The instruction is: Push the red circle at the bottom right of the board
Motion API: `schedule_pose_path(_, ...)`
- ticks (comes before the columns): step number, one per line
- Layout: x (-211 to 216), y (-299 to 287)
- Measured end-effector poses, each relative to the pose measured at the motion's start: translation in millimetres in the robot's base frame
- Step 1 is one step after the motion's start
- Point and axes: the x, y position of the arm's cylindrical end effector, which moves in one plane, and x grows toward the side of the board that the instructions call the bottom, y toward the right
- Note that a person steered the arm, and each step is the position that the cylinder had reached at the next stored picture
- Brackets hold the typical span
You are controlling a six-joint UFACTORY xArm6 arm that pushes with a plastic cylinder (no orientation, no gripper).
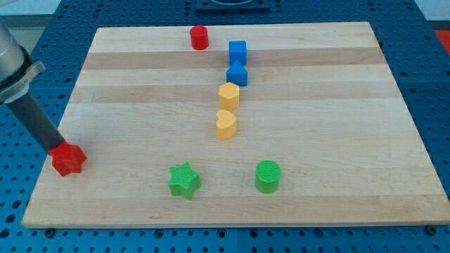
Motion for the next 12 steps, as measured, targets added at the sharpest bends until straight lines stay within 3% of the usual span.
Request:
schedule_pose_path(2,26.3,51.9)
schedule_pose_path(3,22.3,49.0)
schedule_pose_path(4,-26.4,43.7)
schedule_pose_path(6,-226.2,54.2)
schedule_pose_path(7,-283.7,89.3)
schedule_pose_path(8,-298.2,164.9)
schedule_pose_path(9,-271.7,196.8)
schedule_pose_path(11,-266.0,303.2)
schedule_pose_path(12,-266.0,320.8)
